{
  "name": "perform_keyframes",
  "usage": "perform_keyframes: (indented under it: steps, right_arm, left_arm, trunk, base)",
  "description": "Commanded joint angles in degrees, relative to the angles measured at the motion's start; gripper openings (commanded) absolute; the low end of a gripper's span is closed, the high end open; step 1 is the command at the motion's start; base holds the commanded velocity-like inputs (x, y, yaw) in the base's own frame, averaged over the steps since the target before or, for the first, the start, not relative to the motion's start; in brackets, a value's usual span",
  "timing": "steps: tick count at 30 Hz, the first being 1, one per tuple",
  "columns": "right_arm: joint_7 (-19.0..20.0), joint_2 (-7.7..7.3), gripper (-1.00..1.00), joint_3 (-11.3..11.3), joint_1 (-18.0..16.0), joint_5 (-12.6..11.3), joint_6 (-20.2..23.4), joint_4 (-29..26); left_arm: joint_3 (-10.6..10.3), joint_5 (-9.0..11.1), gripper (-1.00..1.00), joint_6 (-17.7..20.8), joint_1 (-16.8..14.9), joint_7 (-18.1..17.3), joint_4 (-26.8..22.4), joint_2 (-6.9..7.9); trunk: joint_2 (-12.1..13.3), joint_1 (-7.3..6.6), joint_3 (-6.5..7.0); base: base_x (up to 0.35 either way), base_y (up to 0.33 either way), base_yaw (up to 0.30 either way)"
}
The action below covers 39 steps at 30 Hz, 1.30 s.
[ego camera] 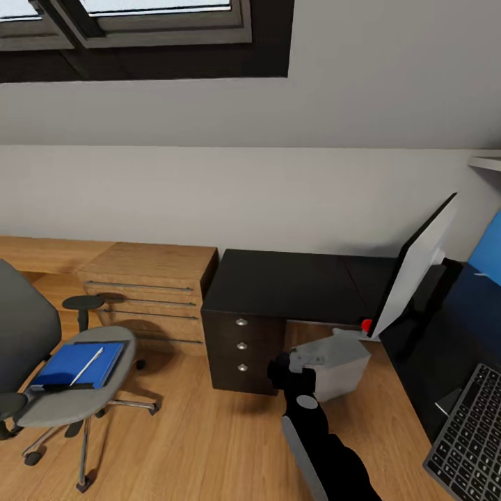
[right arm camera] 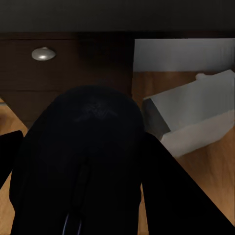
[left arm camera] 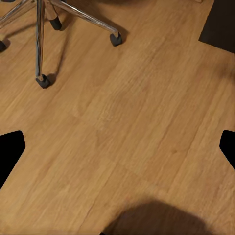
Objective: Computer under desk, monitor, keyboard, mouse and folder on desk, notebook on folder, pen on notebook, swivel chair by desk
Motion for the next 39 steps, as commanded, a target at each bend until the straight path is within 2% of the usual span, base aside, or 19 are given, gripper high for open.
perform_keyframes:
  steps: [1,8,10,11,12,14,15,17,18,19,20,24,26,30,39]
  right_arm:
    - [-0.6,-0.03,-1.00,0.3,-0.1,-0.7,0.0,-0.1]
    - [-0.6,-0.10,-1.00,0.5,-0.1,-0.7,-0.2,-0.1]
    - [-0.4,-0.08,-1.00,0.7,-0.1,-0.7,-0.3,0.4]
    - [-0.4,-0.06,-1.00,0.6,-0.1,-0.8,-0.3,0.9]
    - [-0.3,0.49,-1.00,0.5,-0.6,-1.0,-0.3,3.4]
    - [-0.3,0.49,-1.00,0.5,-2.9,-1.0,-0.3,6.9]
    - [-0.2,0.49,-1.00,0.3,-7.1,-1.2,-0.5,10.7]
    - [-0.3,0.49,-1.00,0.1,-13.8,-2.5,-1.8,18.3]
    - [-0.2,0.49,-1.00,-0.5,-19.2,-5.9,-3.0,26.1]
    - [-0.1,0.49,-1.00,-0.7,-21.5,-9.1,-4.1,30.4]
    - [-0.1,0.49,-1.00,-0.8,-22.3,-10.6,-5.0,32.2]
    - [-0.2,0.49,-1.00,-0.8,-23.6,-12.8,-7.5,35.6]
    - [-0.2,0.49,-1.00,-0.9,-23.7,-13.1,-7.8,36.0]
    - [-0.3,0.49,-1.00,-1.0,-23.8,-13.5,-8.4,36.4]
    - [-0.3,0.49,-1.00,-0.9,-23.7,-13.8,-9.1,36.2]
  left_arm:
    - [-0.5,0.4,1.00,-0.2,0.0,0.4,0.0,0.05]
    - [-1.1,0.5,1.00,-0.2,0.0,0.2,-0.3,-0.02]
    - [-2.7,0.3,1.00,1.1,0.4,0.5,-9.9,0.46]
    - [-3.1,-0.2,1.00,2.9,1.5,0.6,-14.4,0.58]
    - [-3.6,-6.0,1.00,25.8,8.3,0.8,-40.1,0.65]
    - [-3.6,-6.7,1.00,34.5,9.3,0.8,-48.9,0.64]
    - [-3.7,-7.0,1.00,38.6,9.6,0.8,-54.7,0.56]
    - [-4.1,-7.2,1.00,41.3,9.8,0.8,-61.6,0.14]
    - [-5.3,-7.2,1.00,42.4,9.9,0.8,-65.2,-0.51]
    - [-5.7,-7.3,1.00,42.8,9.9,0.8,-66.3,-0.84]
    - [-5.9,-7.3,1.00,42.9,10.0,0.9,-66.8,-0.96]
    - [-5.9,-7.3,1.00,42.7,10.0,0.9,-67.3,-0.63]
    - [-5.5,-7.4,1.00,42.7,10.0,0.9,-67.1,-0.11]
    - [-2.8,-7.2,1.00,42.8,10.0,0.7,-66.3,1.32]
    - [-2.0,-7.3,1.00,42.8,10.0,0.8,-66.2,1.54]
  trunk:
    - [0.0,0.00,-0.07]
    - [0.0,0.00,-0.08]
    - [0.0,0.00,-0.08]
    - [0.0,0.00,-0.08]
    - [0.0,0.00,-0.08]
    - [0.0,0.00,-0.08]
    - [0.0,0.00,-0.08]
    - [0.0,0.00,-0.08]
    - [0.0,0.00,-0.08]
    - [0.0,0.00,-0.08]
    - [0.0,0.00,-0.08]
    - [0.0,0.00,-0.08]
    - [0.0,0.00,-0.08]
    - [0.0,0.00,-0.08]
    - [0.0,0.00,-0.08]
  base:
    - [0.000,0.000,0.038]
    - [0.000,0.000,0.010]
    - [0.000,0.000,0.001]
    - [0.000,0.000,0.000]
    - [0.000,0.000,0.000]
    - [0.000,0.000,0.000]
    - [0.000,0.000,0.000]
    - [0.000,0.000,0.000]
    - [0.000,0.000,0.000]
    - [0.000,0.000,0.000]
    - [0.000,0.005,0.000]
    - [0.056,0.083,0.000]
    - [0.196,0.161,0.000]
    - [0.263,0.132,0.000]
    - [0.074,0.017,0.000]
